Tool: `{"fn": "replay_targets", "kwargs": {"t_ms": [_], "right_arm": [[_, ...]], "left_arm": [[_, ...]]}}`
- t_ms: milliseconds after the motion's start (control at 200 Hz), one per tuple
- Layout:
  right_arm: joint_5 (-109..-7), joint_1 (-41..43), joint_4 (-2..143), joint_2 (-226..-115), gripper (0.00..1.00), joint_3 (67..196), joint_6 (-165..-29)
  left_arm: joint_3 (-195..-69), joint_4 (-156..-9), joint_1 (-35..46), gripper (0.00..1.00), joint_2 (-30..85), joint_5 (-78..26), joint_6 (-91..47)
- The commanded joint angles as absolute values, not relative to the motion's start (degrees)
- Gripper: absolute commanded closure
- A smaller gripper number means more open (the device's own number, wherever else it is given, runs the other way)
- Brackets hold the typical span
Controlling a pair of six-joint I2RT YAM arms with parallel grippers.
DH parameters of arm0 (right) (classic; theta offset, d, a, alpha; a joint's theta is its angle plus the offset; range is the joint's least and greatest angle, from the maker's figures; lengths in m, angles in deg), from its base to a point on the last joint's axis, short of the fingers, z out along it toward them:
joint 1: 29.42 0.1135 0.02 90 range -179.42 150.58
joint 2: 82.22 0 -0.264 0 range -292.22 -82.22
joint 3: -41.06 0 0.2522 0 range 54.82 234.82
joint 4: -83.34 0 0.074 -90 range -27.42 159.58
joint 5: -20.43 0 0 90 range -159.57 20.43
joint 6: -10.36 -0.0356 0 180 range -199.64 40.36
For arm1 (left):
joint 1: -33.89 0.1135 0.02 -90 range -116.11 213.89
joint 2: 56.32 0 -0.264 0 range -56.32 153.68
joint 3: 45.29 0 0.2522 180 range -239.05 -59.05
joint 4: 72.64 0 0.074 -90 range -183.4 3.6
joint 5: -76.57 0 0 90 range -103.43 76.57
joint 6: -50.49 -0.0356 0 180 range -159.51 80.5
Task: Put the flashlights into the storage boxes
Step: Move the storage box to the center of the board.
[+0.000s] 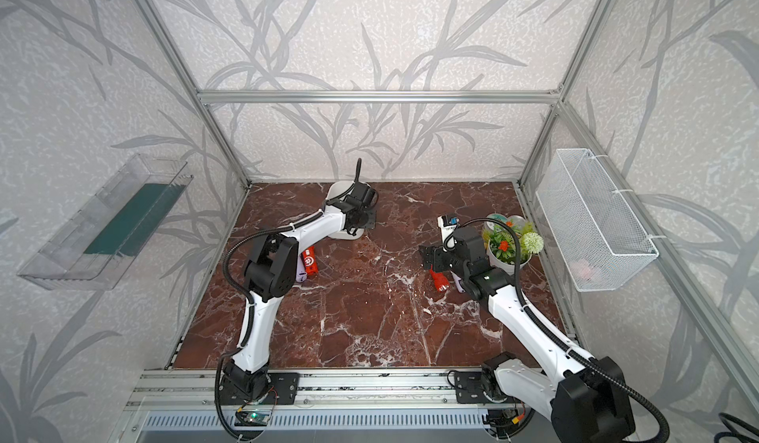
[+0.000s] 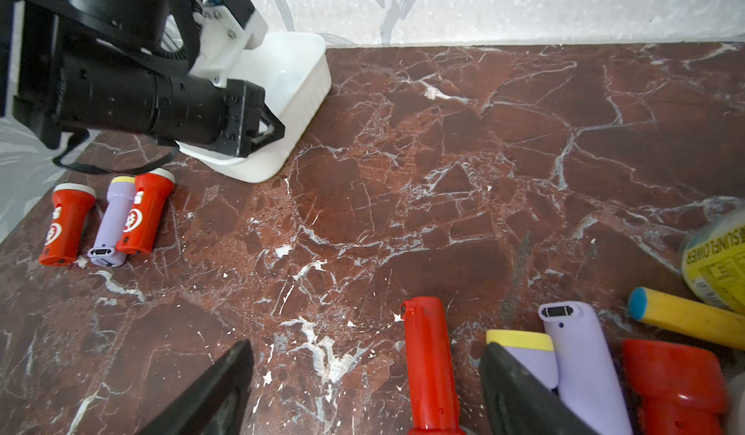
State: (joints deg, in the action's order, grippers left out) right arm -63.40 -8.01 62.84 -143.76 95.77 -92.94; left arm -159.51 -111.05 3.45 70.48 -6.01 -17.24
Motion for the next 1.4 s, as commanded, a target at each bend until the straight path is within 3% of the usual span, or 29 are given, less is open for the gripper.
{"fn": "replay_targets", "kwargs": {"t_ms": [0,265,715,800,890,970,1005,1040,1240,1395], "right_arm": [[-63.61,-7.94,58.17,-141.98,0.12,95.14,-94.87],[-69.6,-7.91,51.78,-137.51,0.12,93.26,-98.41],[-73.39,-7.94,45.84,-129.03,0.12,89.64,-101.29],[-73.54,-7.96,45.47,-128.66,0.12,89.52,-101.2],[-73.36,-7.96,45.57,-128.93,0.12,89.53,-101.02],[-72.76,-7.93,46.0,-129.62,0.12,89.53,-100.74],[-72.6,-7.93,46.27,-130.01,0.12,89.59,-100.75],[-72.56,-7.92,46.34,-130.43,0.12,89.65,-100.78],[-72.95,-7.95,46.82,-132.38,0.12,90.4,-100.58],[-73.2,-7.88,47.67,-134.04,0.12,90.84,-100.65]], "left_arm": [[-154.92,-111.69,0.52,0.94,66.79,-6.65,-13.5],[-143.12,-104.73,-6.66,0.94,60.05,-5.0,-8.5],[-138.04,-101.06,-14.65,0.93,57.25,-3.79,-4.58],[-138.48,-102.15,-15.48,0.84,56.25,-2.9,-5.69],[-138.59,-102.9,-15.86,0.65,54.48,-3.2,-6.76],[-138.29,-103.09,-15.94,0.42,52.5,-3.84,-7.52],[-138.11,-103.09,-15.97,0.22,51.48,-3.89,-8.05],[-137.98,-103.25,-15.94,0.15,50.45,-3.9,-8.64],[-137.13,-105.16,-15.38,0.09,43.47,4.3,-15.41],[-136.3,-107.38,-8.96,0.07,41.34,4.64,-19.01]]}}
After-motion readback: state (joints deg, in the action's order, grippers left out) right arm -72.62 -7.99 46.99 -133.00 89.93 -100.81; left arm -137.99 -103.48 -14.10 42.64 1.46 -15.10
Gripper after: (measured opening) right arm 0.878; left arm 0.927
